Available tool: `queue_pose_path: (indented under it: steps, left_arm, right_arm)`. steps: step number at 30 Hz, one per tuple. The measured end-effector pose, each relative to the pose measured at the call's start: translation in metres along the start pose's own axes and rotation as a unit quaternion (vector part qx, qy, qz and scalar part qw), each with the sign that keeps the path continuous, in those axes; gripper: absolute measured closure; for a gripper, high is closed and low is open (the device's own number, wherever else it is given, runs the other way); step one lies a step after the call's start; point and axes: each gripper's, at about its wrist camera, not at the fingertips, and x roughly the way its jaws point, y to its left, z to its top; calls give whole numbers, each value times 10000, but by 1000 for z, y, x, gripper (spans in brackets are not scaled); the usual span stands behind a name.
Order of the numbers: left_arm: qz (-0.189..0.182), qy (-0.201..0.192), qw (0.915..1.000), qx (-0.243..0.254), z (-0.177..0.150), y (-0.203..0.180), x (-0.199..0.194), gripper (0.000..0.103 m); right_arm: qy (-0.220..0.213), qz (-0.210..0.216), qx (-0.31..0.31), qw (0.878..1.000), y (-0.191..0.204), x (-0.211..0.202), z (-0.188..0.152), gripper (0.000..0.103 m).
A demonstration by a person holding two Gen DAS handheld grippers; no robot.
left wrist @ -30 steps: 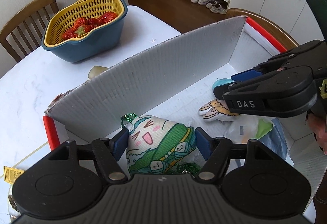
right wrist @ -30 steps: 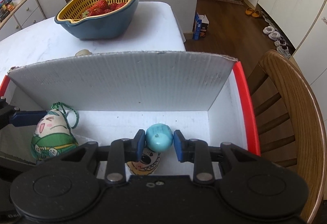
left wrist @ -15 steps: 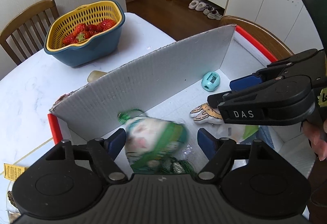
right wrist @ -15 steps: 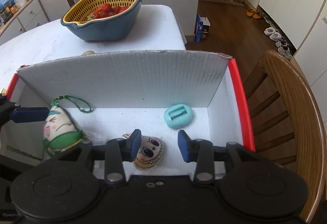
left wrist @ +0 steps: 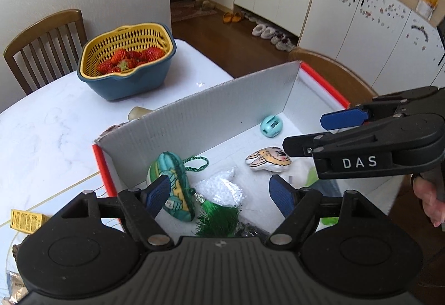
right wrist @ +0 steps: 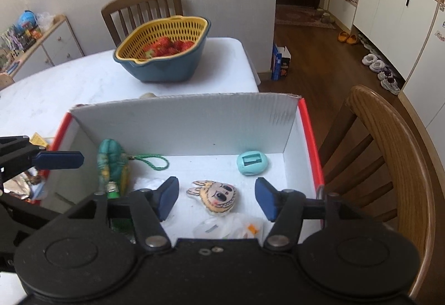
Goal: Organize objects
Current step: 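Withdraw both tools from the box back toward the mat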
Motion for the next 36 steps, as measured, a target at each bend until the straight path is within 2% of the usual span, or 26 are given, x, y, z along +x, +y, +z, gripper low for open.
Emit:
queue_pose_path:
  steps: [4, 6, 11, 21, 22, 24, 30, 33, 36]
  left_arm:
    - [-83, -136, 9999, -17, -5, 2, -17, 24]
    - [-110, -227, 9997, -50, -8, 4, -26, 19]
    - [-143, -428, 9989, -104, -17, 11, -51, 19]
    - [-137, -741, 9962, -437, -47, 48, -101, 19]
    - [-113, -767, 9959, -462, -49, 53, -105, 18]
    - [-29, -814, 9953, -524, -56, 63, -113, 10]
    - [70, -898, 9940, -620, -78, 90, -133, 8]
    - [106, -952, 9933, -653, -88, 102, -142, 2]
    - [142, -1031, 9922, -689, -99, 115, -150, 2]
  right_arm:
    - [-132, 63, 30, 9999, 5, -17, -5, 40]
    - [-190, 99, 61, 9998, 8, -25, -7, 37]
    - [-410, 181, 51, 9990, 21, -47, -15, 34]
    - [-747, 366, -19, 9965, 57, -83, -32, 17]
    - [-772, 385, -19, 9963, 61, -86, -34, 17]
    - [-829, 403, -16, 9957, 70, -92, -37, 15]
    - [-943, 510, -44, 9942, 102, -102, -44, 13]
    - [-950, 569, -102, 9938, 120, -103, -47, 13]
    - [-951, 613, -164, 9934, 138, -103, -51, 13]
